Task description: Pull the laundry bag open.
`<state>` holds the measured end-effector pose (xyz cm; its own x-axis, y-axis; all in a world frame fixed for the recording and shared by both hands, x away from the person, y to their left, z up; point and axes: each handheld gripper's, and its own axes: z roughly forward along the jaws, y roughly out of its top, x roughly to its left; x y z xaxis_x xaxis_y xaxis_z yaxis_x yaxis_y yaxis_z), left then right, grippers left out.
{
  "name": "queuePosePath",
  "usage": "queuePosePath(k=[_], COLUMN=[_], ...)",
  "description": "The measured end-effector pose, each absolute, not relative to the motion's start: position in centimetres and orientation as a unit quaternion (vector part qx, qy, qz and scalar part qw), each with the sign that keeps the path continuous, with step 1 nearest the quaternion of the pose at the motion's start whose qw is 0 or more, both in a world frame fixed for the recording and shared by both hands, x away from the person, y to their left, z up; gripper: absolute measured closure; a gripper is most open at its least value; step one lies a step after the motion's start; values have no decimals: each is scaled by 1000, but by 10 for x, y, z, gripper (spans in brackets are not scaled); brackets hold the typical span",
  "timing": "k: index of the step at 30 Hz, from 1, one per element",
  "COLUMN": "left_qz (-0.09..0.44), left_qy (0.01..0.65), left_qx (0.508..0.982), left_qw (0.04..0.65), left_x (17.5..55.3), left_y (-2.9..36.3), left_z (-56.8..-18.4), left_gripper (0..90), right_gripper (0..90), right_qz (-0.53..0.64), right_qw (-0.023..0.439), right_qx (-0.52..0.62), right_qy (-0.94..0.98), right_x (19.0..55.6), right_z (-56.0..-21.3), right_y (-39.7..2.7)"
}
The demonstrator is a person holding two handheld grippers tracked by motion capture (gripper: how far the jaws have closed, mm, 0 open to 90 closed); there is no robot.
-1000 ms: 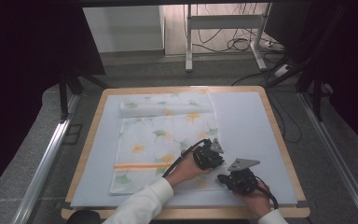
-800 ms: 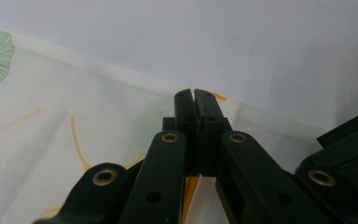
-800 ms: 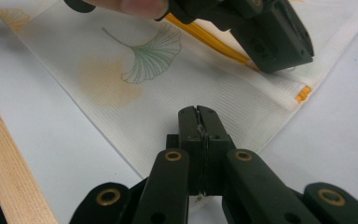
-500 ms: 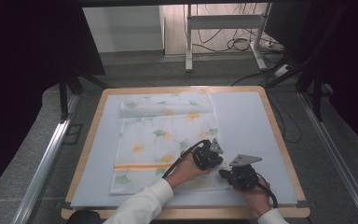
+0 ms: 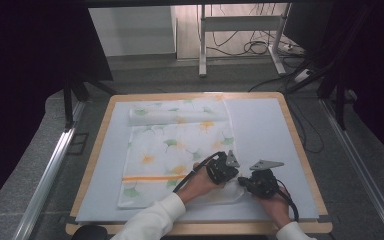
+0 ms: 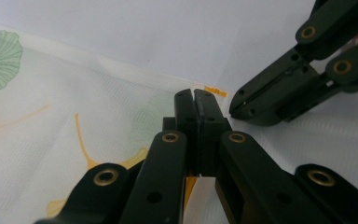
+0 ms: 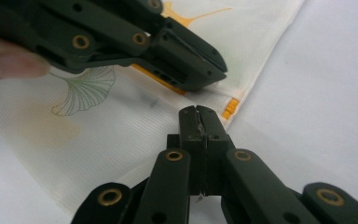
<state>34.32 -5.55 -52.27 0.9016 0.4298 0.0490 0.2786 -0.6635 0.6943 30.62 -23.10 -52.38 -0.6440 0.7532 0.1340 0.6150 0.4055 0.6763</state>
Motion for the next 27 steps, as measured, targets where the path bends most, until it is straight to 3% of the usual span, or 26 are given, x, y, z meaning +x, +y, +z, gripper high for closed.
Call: queuePosePath(k=[27], left_qz=[96], left_qy=[212], left_qx=[904], left_qw=[358], left_x=[342], left_y=[-38], left_z=[-523], left_gripper=[900], right_gripper=[897], right_qz=[367], right_qw=[87], right_qx=[413], right_qy=[829], right_x=[308], right_z=[-525], right_y=[-234])
